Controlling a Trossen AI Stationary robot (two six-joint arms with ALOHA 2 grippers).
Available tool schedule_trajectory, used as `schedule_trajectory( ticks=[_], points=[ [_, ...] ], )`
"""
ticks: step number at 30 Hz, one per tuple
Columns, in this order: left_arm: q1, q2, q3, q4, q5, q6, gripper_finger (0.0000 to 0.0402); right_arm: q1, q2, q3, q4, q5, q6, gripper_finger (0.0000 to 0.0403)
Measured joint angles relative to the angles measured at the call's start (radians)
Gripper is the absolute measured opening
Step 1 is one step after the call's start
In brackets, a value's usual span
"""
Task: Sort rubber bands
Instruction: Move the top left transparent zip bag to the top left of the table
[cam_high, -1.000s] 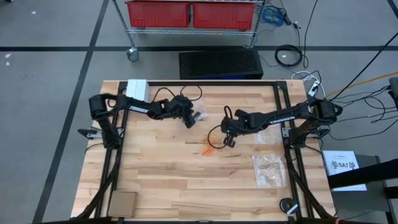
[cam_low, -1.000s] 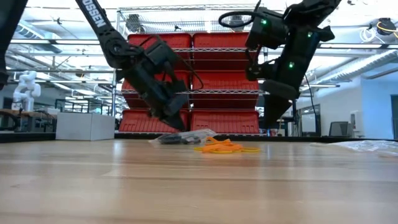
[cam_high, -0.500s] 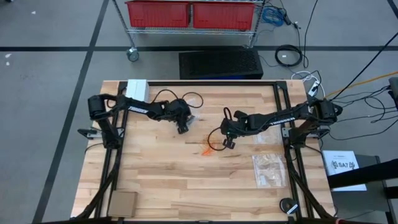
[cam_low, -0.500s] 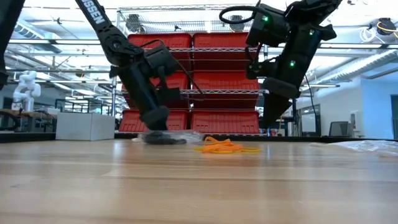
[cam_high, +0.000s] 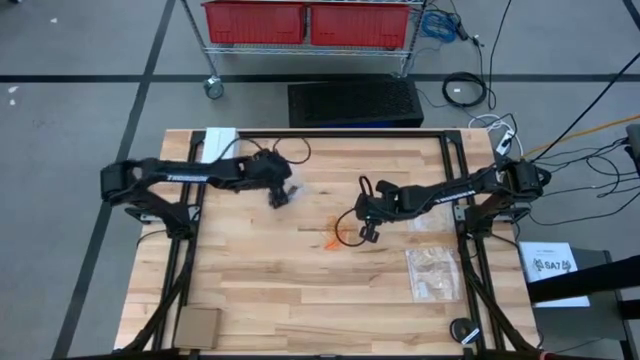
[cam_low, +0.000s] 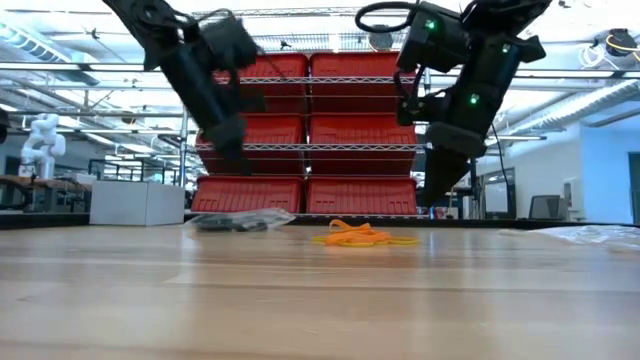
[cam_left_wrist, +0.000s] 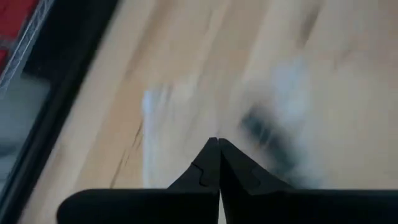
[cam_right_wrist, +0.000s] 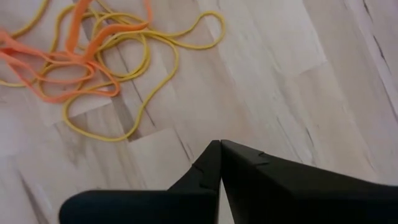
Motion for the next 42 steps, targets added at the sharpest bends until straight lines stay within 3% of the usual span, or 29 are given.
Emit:
schedule_trajectory(
  ticks=[6, 11, 15, 23, 36, 39, 42],
  points=[
    [-0.020, 0.048, -0.007, 0.223, 0.074, -0.005, 0.0000, 0.006, 0.000, 0.000, 0.010, 0.004, -0.001, 0.0000],
    [-0.020, 0.199, -0.005, 0.434, 0.177, 0.035, 0.0000, 0.006, 0.000, 0.000, 0.015, 0.005, -0.008, 0.0000],
    [-0.016, 0.316, 0.041, 0.481, 0.212, 0.118, 0.0000, 0.005, 0.000, 0.000, 0.014, 0.005, -0.011, 0.0000],
    [-0.017, 0.391, 0.116, 0.242, 0.258, 0.184, 0.0000, 0.006, 0.000, 0.000, 0.005, -0.002, -0.011, 0.0000],
    [-0.138, 0.264, 0.115, -0.104, 0.251, 0.176, 0.0000, 0.013, 0.000, 0.000, -0.017, -0.010, -0.004, 0.0000],
    [-0.173, 0.217, 0.109, -0.070, 0.225, 0.156, 0.0000, 0.018, 0.000, 0.000, -0.009, -0.009, -0.004, 0.0000],
    [-0.173, 0.195, 0.109, 0.055, 0.130, 0.133, 0.0000, 0.019, 0.000, 0.000, 0.008, -0.009, -0.007, 0.0000]
  ],
)
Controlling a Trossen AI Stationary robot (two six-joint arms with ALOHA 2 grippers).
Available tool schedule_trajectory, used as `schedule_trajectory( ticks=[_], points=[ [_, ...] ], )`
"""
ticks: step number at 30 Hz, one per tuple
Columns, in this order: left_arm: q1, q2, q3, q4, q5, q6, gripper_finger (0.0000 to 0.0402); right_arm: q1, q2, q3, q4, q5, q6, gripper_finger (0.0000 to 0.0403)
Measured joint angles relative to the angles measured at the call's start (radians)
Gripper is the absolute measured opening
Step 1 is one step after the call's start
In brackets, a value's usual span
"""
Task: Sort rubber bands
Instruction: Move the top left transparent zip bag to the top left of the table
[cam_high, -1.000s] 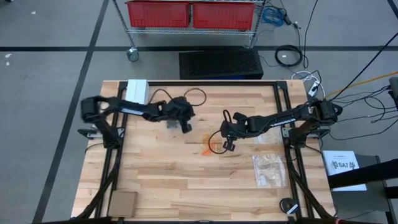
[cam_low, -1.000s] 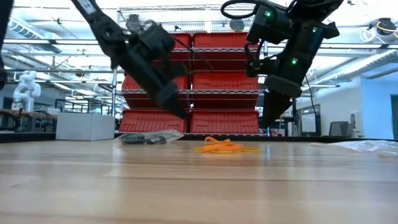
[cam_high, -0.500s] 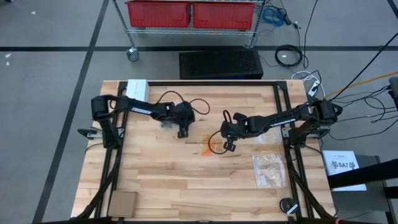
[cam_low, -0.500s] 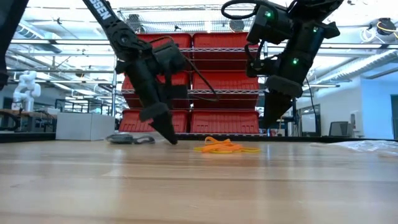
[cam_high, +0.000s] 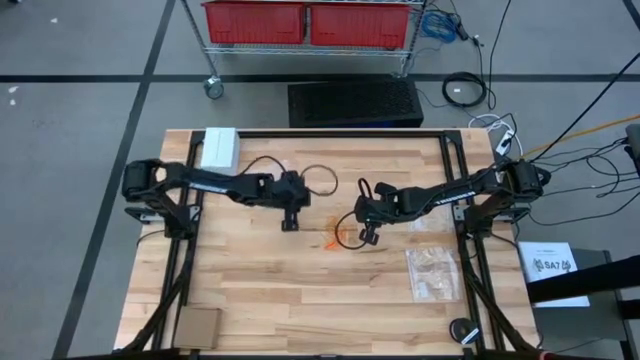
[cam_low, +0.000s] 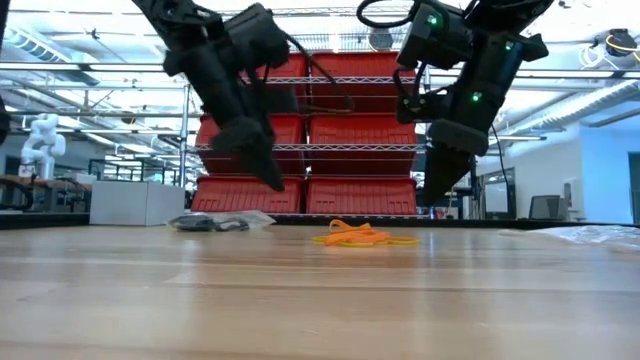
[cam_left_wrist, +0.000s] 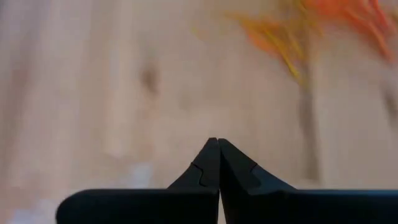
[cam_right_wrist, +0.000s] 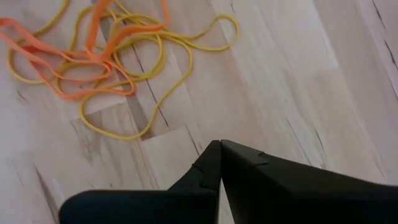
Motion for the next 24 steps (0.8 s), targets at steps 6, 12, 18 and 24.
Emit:
schedule_trajectory(
  ticks=[6, 12, 18, 24],
  points=[
    [0.033, 0.042, -0.001, -0.052, 0.037, 0.020, 0.0000, 0.001, 0.000, 0.000, -0.003, 0.000, -0.003, 0.0000],
    [0.006, 0.040, -0.001, -0.346, -0.040, -0.086, 0.0000, 0.002, 0.000, 0.000, -0.009, 0.001, -0.005, 0.0000],
    [0.004, 0.039, -0.013, -0.490, -0.107, -0.242, 0.0000, 0.002, 0.000, 0.000, 0.001, 0.001, -0.005, 0.0000],
    [0.035, 0.039, -0.062, -0.518, -0.273, -0.283, 0.0000, 0.002, 0.000, 0.000, 0.000, 0.001, -0.005, 0.0000]
  ],
)
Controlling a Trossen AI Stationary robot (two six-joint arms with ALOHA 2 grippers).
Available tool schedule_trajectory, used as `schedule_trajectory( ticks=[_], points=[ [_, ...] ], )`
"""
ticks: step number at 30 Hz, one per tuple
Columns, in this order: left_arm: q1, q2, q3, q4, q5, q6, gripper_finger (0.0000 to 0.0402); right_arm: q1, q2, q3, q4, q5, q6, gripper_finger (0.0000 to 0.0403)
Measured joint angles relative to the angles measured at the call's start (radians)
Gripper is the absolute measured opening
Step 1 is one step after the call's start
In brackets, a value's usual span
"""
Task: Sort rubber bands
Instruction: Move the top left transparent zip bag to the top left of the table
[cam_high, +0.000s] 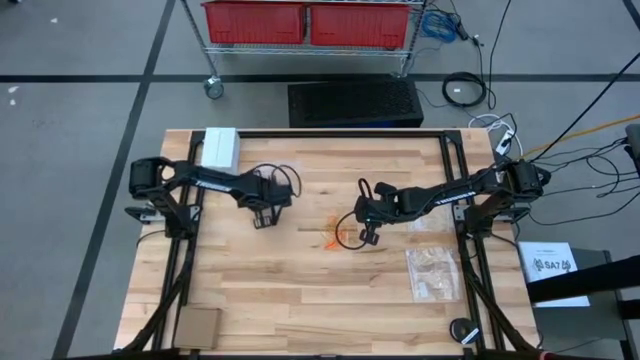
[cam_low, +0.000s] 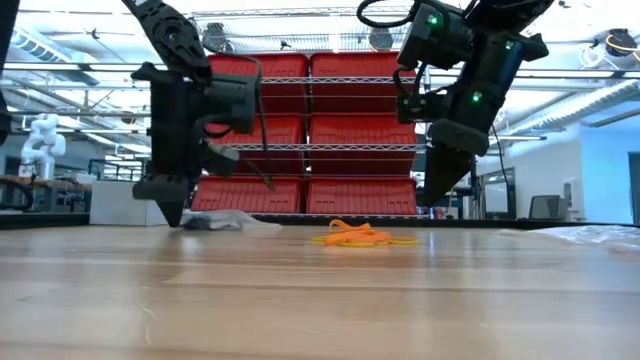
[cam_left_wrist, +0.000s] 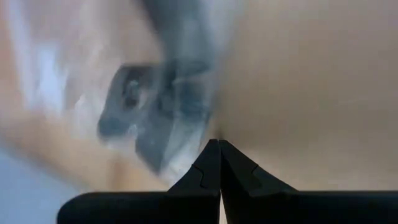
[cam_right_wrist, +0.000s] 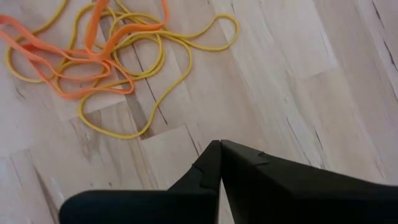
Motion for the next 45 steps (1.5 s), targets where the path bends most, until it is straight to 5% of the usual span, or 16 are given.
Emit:
schedule_trajectory(
  ticks=[4, 14, 22, 25, 29, 35, 45],
  points=[
    [0.008, 0.000, -0.001, -0.052, -0.168, -0.041, 0.0000, 0.000, 0.000, 0.000, 0.000, 0.000, 0.000, 0.0000],
    [-0.018, -0.023, 0.000, 0.045, -0.176, -0.039, 0.0000, 0.004, 0.000, 0.000, -0.001, 0.009, 0.003, 0.0000],
    [0.000, -0.083, 0.001, 0.488, 0.148, 0.083, 0.0000, 0.002, 0.000, 0.000, 0.000, 0.031, 0.008, 0.0000],
    [0.048, -0.057, 0.002, 0.646, 0.178, 0.094, 0.0000, 0.003, 0.000, 0.000, 0.001, 0.031, 0.008, 0.0000],
    [0.148, 0.008, 0.002, 0.728, 0.200, 0.075, 0.0000, 0.002, 0.000, 0.000, 0.001, 0.031, 0.008, 0.0000],
    [0.257, 0.117, 0.001, 0.842, 0.393, 0.063, 0.0000, 0.002, 0.000, 0.000, 0.011, 0.031, 0.003, 0.0000],
    [0.294, 0.196, 0.012, 0.918, 0.258, 0.064, 0.0000, 0.002, 0.000, 0.000, 0.016, 0.031, 0.001, 0.0000]
  ],
)
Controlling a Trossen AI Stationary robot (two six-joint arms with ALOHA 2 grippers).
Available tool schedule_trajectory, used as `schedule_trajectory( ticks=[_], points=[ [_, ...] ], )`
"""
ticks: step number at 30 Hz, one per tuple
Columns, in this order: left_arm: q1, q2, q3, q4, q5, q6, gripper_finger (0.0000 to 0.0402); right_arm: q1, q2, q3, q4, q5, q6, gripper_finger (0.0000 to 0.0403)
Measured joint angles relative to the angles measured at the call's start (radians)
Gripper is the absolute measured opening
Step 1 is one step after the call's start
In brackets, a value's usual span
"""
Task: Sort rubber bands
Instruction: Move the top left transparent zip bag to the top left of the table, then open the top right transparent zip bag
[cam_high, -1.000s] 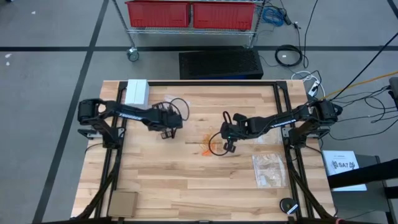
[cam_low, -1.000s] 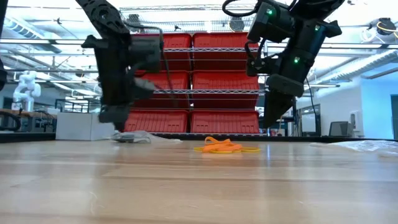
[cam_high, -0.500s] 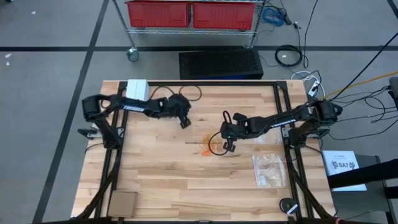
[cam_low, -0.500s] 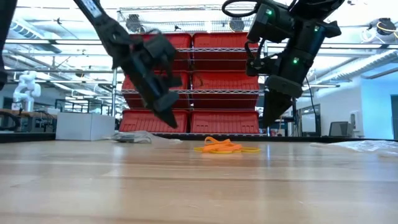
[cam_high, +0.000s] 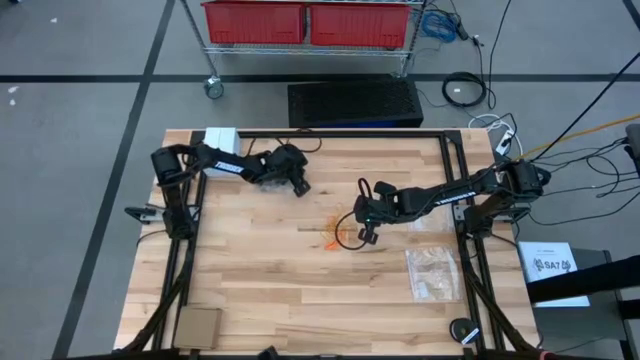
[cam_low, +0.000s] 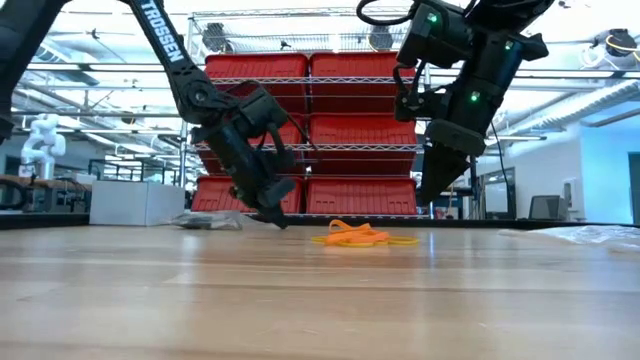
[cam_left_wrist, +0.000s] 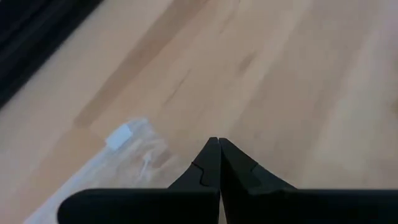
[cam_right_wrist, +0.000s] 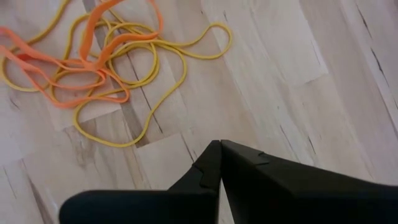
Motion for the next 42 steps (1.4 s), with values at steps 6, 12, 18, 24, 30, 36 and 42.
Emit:
schedule_trajectory(
  ticks=[6, 12, 18, 24, 30, 36, 42],
  points=[
    [0.037, -0.008, 0.001, -0.006, -0.006, -0.001, 0.0000, 0.000, 0.000, 0.000, -0.001, 0.000, 0.011, 0.0000],
    [0.036, -0.096, 0.000, 0.002, -0.020, 0.000, 0.0000, 0.019, -0.024, 0.000, -0.049, 0.134, 0.009, 0.0000],
    [0.013, -0.217, -0.001, -0.001, -0.019, 0.025, 0.0000, 0.057, -0.064, 0.000, -0.258, 0.168, 0.206, 0.0000],
    [-0.006, -0.317, -0.049, 0.071, 0.065, 0.029, 0.0000, 0.081, -0.063, -0.004, -0.528, 0.214, 0.644, 0.0004],
    [-0.006, -0.367, -0.141, 0.194, 0.197, 0.024, 0.0000, 0.048, -0.061, -0.108, -0.504, 0.184, 0.805, 0.0068],
    [-0.005, -0.373, -0.162, 0.199, 0.199, 0.008, 0.0000, -0.012, -0.061, -0.219, -0.364, 0.129, 0.838, 0.0158],
    [-0.005, -0.373, -0.162, 0.203, 0.200, 0.008, 0.0008, -0.045, -0.065, -0.248, -0.348, 0.127, 0.841, 0.0166]
  ],
)
